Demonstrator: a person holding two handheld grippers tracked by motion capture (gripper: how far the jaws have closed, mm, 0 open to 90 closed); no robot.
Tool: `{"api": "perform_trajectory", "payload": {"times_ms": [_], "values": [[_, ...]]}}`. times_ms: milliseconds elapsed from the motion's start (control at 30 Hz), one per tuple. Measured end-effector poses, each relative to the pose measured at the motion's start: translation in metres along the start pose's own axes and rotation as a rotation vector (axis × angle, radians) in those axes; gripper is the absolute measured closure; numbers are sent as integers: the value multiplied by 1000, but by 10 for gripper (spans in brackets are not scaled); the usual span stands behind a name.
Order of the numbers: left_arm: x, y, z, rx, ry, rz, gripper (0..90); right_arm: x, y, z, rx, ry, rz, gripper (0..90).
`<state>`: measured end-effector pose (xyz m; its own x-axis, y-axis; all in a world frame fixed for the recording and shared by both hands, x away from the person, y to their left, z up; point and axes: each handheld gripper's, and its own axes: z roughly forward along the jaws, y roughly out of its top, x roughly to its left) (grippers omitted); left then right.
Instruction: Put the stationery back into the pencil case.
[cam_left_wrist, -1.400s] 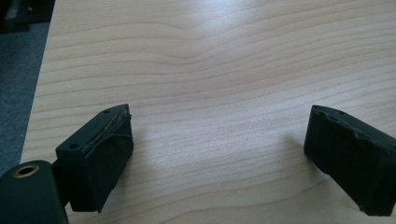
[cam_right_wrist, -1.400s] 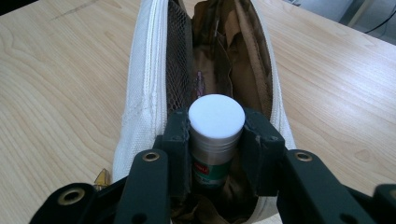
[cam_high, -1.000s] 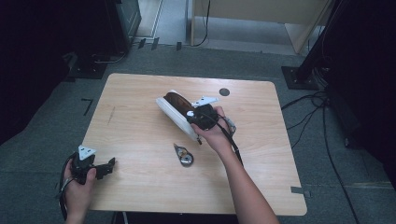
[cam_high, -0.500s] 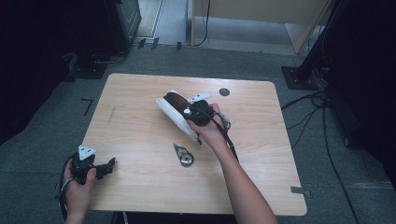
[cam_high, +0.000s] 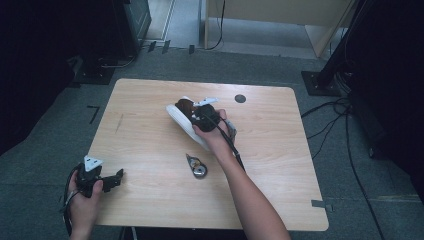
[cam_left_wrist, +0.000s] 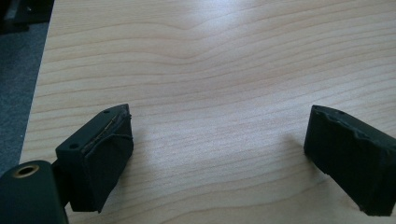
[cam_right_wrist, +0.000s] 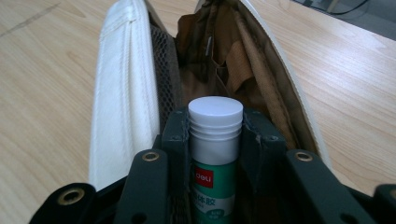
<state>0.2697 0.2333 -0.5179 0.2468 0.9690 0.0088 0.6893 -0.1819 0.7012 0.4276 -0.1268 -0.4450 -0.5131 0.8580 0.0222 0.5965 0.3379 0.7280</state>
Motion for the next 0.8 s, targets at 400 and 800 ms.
{"api": "perform_trajectory", "payload": {"times_ms": [400, 800], "values": [[0, 0, 0, 1, -2, 2, 84, 6, 2, 5, -19, -16, -6, 542], [0, 0, 0, 0, -2, 2, 84, 1, 5, -43, -134, 15, -12, 535]]}}
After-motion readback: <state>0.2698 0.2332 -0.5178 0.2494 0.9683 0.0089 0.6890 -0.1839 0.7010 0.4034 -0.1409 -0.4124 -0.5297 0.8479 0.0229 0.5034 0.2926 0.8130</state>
